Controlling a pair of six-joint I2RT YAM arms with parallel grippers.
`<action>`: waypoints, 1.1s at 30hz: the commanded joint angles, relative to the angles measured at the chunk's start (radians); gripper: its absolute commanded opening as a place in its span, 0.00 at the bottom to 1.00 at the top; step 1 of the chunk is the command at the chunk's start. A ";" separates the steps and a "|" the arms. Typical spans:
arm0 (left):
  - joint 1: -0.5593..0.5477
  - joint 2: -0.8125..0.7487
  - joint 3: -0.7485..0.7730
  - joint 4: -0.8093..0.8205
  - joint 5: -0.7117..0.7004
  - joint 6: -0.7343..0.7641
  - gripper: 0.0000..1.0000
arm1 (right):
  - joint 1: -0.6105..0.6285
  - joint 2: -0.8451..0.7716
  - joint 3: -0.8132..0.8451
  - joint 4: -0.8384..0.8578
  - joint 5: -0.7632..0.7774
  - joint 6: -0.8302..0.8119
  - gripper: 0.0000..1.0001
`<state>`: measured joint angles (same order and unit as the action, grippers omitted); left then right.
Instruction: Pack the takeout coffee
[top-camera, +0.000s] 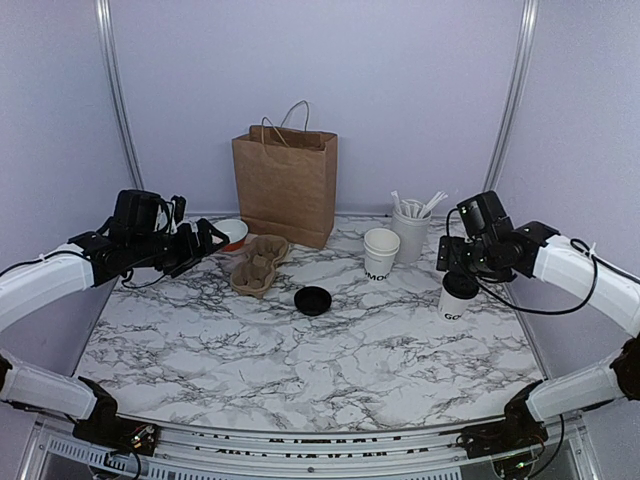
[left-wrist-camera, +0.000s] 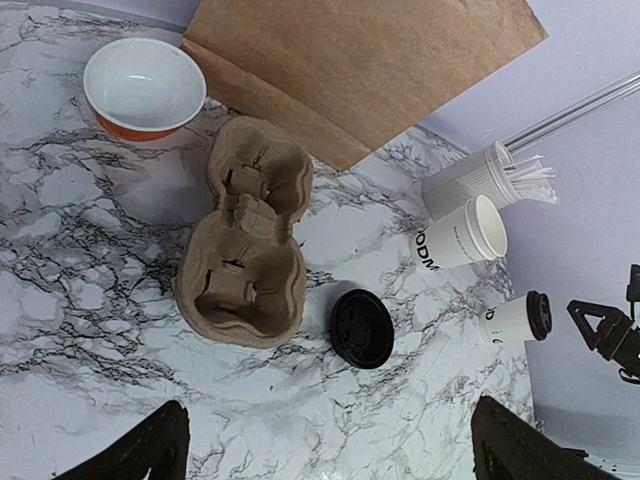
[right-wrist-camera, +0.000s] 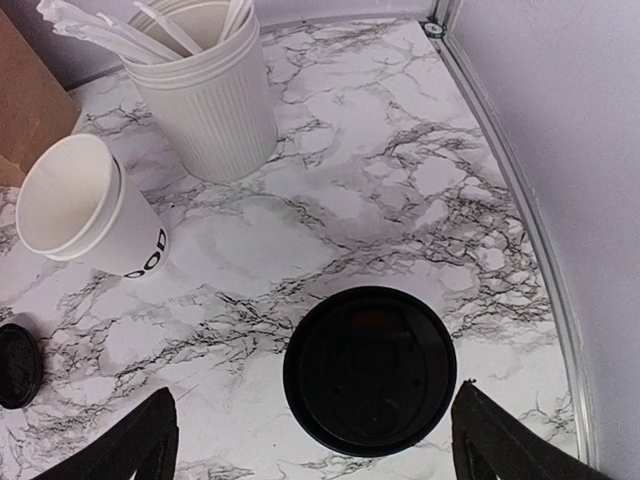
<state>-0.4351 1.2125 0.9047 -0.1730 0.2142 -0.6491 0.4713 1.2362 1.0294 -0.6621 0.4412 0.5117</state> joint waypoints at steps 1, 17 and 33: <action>-0.019 0.010 0.058 0.070 0.022 -0.057 0.99 | 0.023 -0.021 0.058 0.056 -0.047 -0.048 0.92; -0.075 0.155 0.305 0.211 -0.055 -0.176 0.99 | 0.099 -0.011 0.120 0.147 -0.117 -0.117 0.92; -0.088 0.578 0.877 0.188 -0.398 0.002 0.87 | 0.116 -0.069 0.115 0.139 -0.149 -0.087 0.92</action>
<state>-0.5186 1.7058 1.6676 0.0517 -0.0307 -0.7513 0.5701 1.2053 1.1122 -0.5312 0.2985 0.4145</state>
